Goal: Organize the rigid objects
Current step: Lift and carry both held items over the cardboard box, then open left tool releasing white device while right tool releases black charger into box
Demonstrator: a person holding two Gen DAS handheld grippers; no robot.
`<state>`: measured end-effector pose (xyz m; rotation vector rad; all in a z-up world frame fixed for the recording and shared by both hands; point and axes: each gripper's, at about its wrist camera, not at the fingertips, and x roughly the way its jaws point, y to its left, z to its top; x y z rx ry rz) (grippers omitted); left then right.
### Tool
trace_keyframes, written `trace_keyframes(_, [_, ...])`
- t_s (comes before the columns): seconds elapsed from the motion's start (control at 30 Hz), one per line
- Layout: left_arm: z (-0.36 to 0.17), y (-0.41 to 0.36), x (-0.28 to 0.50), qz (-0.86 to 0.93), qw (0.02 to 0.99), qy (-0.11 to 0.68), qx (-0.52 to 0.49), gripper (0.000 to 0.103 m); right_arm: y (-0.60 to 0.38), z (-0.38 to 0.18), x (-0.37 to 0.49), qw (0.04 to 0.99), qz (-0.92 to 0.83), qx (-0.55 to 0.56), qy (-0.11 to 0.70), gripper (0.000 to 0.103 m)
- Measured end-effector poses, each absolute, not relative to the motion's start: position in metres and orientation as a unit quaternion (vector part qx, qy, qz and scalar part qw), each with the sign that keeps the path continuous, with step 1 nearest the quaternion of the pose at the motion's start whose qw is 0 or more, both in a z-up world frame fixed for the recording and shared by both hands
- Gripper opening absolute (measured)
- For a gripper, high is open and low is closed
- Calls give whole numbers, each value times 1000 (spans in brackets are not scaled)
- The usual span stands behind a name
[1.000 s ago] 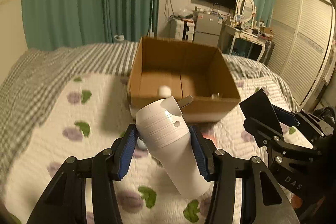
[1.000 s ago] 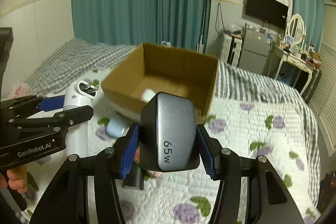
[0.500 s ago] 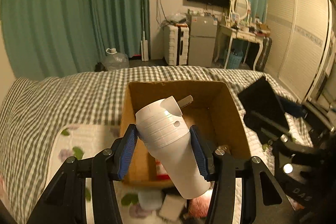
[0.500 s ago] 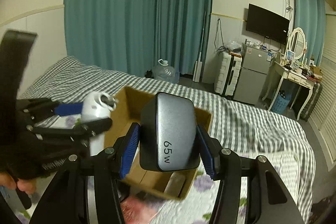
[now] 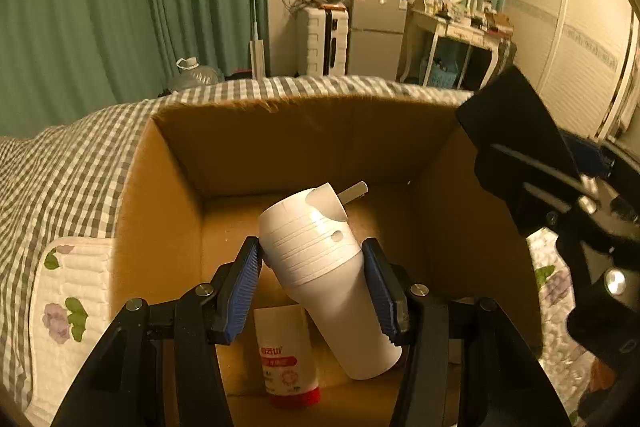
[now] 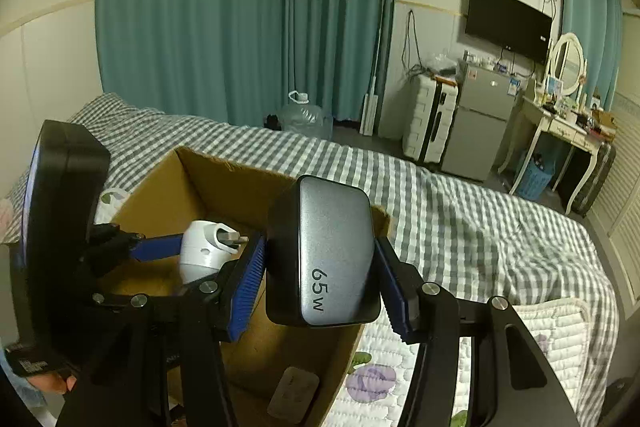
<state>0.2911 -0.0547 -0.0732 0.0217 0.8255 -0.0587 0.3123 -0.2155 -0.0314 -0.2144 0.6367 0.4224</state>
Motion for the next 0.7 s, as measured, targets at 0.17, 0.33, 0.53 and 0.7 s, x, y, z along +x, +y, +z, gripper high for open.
trace_keyframes(0.17, [-80,-59,292,-33,911,410,19,55,-219,-36,316,922,203,-100,314,54])
trace_keyframes(0.33, [-67,-50,286,-21,918,397,11,58,-217,-32,312,925,199,-96,309,54])
trace_keyframes(0.53, [-49,-35,269,-10,924,383,6,58,-216,-36,317,924,199,-92,312,54])
trace_keyframes(0.7, [-41,-23,265,-1,930,367,0,58,-207,-56,330,919,195,-105,326,54])
